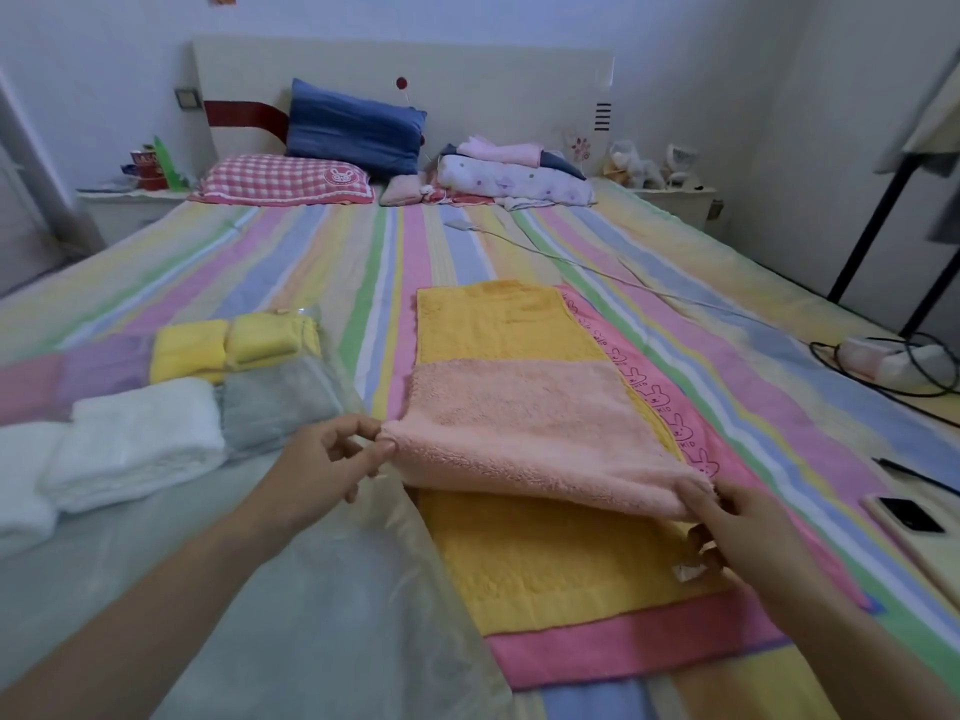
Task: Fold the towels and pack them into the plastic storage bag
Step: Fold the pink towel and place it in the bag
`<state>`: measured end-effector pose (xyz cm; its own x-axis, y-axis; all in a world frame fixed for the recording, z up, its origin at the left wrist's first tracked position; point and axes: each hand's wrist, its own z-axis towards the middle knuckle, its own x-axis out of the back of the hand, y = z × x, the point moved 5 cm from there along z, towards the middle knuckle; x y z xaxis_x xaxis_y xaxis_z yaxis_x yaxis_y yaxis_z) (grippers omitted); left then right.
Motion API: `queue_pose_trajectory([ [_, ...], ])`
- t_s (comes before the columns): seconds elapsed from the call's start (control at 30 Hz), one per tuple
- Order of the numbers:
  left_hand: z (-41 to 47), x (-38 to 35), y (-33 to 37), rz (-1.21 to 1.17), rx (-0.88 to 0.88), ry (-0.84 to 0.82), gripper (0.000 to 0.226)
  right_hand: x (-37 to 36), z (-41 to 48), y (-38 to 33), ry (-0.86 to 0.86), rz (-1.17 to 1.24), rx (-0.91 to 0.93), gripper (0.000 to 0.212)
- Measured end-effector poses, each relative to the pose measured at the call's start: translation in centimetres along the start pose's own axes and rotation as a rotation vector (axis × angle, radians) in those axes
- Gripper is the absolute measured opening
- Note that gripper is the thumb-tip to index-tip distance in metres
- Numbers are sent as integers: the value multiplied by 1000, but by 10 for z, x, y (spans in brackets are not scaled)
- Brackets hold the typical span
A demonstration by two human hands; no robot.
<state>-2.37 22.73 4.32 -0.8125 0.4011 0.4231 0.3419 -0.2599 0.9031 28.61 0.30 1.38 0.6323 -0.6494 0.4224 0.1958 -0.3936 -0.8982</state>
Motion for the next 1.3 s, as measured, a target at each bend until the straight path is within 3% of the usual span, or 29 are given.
queue_pose_trajectory([
  [0.23,-17,-11,1,-47,106,-98,14,0,-2,-8,-18,-18,4,22],
  [0.47,-36,-23,-33,26,198,-62,15,-2,-1,13,-47,-74,-69,28],
  [0.57,-39,-25,-35,78,75,-64,21,2,0,22,-29,-38,-113,16],
  [0.7,-43,-29,-35,392,-174,-94,47,1,-3,23,-23,-18,-46,29],
  [0.83,-46,-38,-34,724,-352,-4,52,-1,-10,16,-54,-177,111,14],
  [0.9,-45,-40,-36,817,-393,68,51,-2,-14,15,-84,-338,181,31],
  [1.03,-39,-29,-38,640,-414,185,23,-6,-19,16,-76,-476,274,53],
  [1.13,-26,-23,-33,337,-442,171,17,-2,-9,13,13,-390,305,45],
  [1.3,19,-23,-18,-37,-252,172,15,-3,32,-12,101,-279,417,20],
])
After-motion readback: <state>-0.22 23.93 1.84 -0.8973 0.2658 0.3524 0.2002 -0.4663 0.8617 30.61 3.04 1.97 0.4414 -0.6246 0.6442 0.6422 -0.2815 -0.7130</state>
